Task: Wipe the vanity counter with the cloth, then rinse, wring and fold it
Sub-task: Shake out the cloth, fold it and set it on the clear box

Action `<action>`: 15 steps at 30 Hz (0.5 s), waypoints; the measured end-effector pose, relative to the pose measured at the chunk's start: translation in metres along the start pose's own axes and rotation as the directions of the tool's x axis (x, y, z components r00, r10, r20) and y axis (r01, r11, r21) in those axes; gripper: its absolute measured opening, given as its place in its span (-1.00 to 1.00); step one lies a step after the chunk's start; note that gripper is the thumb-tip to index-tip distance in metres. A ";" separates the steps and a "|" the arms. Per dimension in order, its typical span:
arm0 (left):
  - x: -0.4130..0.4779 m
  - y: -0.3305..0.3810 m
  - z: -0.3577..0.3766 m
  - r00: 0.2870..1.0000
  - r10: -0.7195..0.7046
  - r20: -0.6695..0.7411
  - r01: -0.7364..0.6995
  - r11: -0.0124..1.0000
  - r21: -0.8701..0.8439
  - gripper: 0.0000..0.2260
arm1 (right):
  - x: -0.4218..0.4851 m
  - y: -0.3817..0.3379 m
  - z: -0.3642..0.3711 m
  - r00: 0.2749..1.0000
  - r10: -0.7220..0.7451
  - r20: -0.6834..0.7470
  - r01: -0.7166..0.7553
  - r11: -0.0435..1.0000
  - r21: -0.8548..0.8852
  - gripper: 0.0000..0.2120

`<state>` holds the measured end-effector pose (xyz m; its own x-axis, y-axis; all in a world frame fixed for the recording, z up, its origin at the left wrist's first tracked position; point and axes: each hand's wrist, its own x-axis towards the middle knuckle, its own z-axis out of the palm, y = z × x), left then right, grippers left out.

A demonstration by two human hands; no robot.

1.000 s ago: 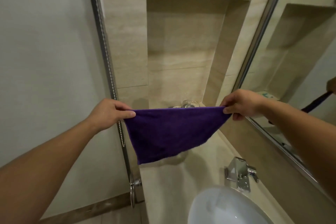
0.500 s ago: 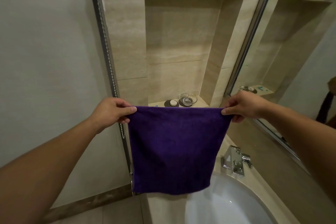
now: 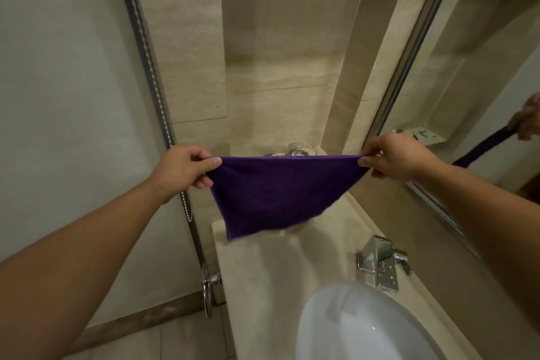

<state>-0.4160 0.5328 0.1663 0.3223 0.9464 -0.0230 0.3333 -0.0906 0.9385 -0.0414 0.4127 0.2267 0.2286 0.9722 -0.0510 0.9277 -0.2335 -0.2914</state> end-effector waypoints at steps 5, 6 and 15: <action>-0.019 -0.031 0.012 0.992 0.120 -0.039 -0.113 0.982 0.152 -0.95 | -0.019 0.007 0.026 0.998 0.014 0.068 -0.009 0.997 -0.082 -0.95; -0.025 -0.044 0.017 0.993 0.114 -0.029 -0.106 0.972 0.208 -0.95 | -0.022 0.012 0.040 0.995 0.022 0.095 -0.013 0.996 -0.092 -0.94; -0.076 -0.167 0.066 0.944 -0.190 0.268 0.066 0.909 0.411 -0.94 | -0.055 0.061 0.181 0.895 0.062 0.443 0.054 0.968 -0.245 -0.96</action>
<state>-0.4375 0.4554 -0.0114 0.4789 0.8278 -0.2923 0.6884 -0.1476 0.7101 -0.0508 0.3490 0.0386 0.1316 0.8637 -0.4865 0.9827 -0.1783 -0.0508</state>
